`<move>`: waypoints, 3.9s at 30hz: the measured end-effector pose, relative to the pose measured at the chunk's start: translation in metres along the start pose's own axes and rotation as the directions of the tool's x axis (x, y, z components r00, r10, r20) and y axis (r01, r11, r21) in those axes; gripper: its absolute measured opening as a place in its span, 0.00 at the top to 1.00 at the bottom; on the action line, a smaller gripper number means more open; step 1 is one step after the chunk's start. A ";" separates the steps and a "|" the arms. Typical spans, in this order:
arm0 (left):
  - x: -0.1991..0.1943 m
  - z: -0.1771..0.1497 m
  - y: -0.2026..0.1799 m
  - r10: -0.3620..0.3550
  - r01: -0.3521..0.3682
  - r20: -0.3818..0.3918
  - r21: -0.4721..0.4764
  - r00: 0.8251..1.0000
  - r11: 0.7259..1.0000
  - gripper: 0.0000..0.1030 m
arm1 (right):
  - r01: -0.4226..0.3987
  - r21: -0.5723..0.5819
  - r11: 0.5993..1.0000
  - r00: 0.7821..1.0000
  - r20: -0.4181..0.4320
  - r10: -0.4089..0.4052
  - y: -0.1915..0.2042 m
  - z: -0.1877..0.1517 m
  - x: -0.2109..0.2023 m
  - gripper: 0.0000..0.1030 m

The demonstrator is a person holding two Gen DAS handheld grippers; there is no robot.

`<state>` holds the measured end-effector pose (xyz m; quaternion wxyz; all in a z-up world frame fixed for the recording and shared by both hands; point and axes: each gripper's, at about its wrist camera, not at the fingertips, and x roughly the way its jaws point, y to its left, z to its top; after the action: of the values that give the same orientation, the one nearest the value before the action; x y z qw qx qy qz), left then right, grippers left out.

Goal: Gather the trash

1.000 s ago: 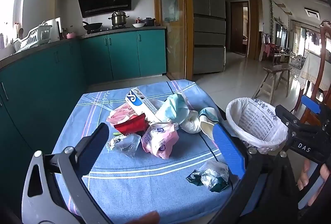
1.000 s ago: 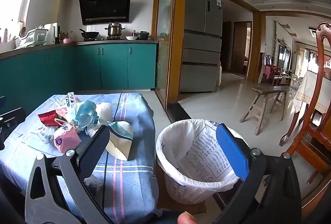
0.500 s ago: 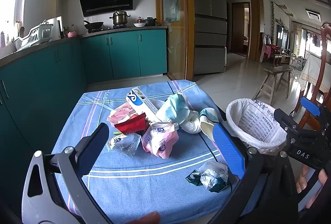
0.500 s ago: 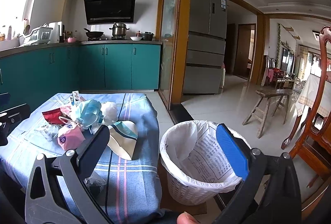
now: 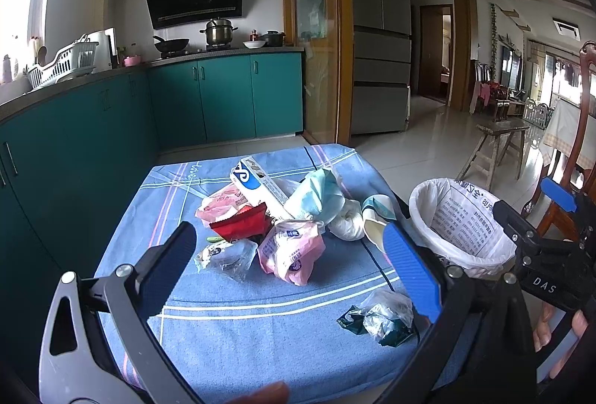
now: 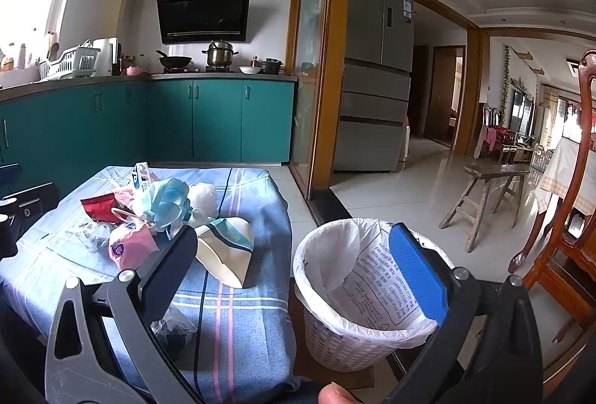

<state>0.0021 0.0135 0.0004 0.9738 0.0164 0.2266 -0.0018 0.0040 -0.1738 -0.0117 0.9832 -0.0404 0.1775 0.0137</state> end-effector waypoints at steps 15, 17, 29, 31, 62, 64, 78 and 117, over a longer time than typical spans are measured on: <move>0.000 -0.001 0.001 0.005 -0.005 -0.012 -0.005 1.000 1.000 0.03 | -0.011 -0.004 1.000 1.000 0.000 0.011 0.006 0.002 -0.001 0.03; 0.000 -0.001 0.002 0.006 -0.006 -0.013 -0.010 1.000 1.000 0.03 | -0.014 -0.004 1.000 1.000 -0.001 0.014 0.006 0.003 0.000 0.03; -0.002 0.000 0.006 0.006 -0.006 -0.012 -0.023 1.000 1.000 0.03 | -0.010 -0.005 1.000 1.000 0.005 0.010 0.007 0.006 -0.001 0.03; -0.002 -0.001 0.006 0.006 -0.007 -0.012 -0.022 1.000 1.000 0.03 | -0.010 -0.006 1.000 1.000 0.003 0.010 0.007 0.006 -0.001 0.03; 0.010 -0.004 0.008 0.028 -0.029 -0.052 -0.022 0.998 0.999 0.03 | -0.002 -0.028 1.000 0.999 -0.034 0.001 0.012 -0.001 0.011 0.03; 0.013 -0.004 0.009 0.032 -0.033 -0.060 -0.025 0.998 0.999 0.03 | -0.007 -0.029 1.000 0.999 -0.043 0.006 0.014 -0.001 0.015 0.03; 0.061 -0.031 0.093 0.120 -0.161 -0.239 -0.163 0.964 0.973 0.03 | -0.359 -0.093 0.929 0.894 -0.321 0.313 0.089 -0.047 0.073 0.14; 0.085 -0.041 0.104 -0.081 0.037 -0.275 -0.159 0.958 0.987 0.83 | -0.381 -0.053 0.923 0.874 -0.345 0.341 0.076 -0.047 0.101 0.51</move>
<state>0.0617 0.1192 -0.0710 0.9297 -0.0646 0.3623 -0.0113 0.0792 -0.1007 -0.0963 0.9153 -0.0671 0.3426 0.2010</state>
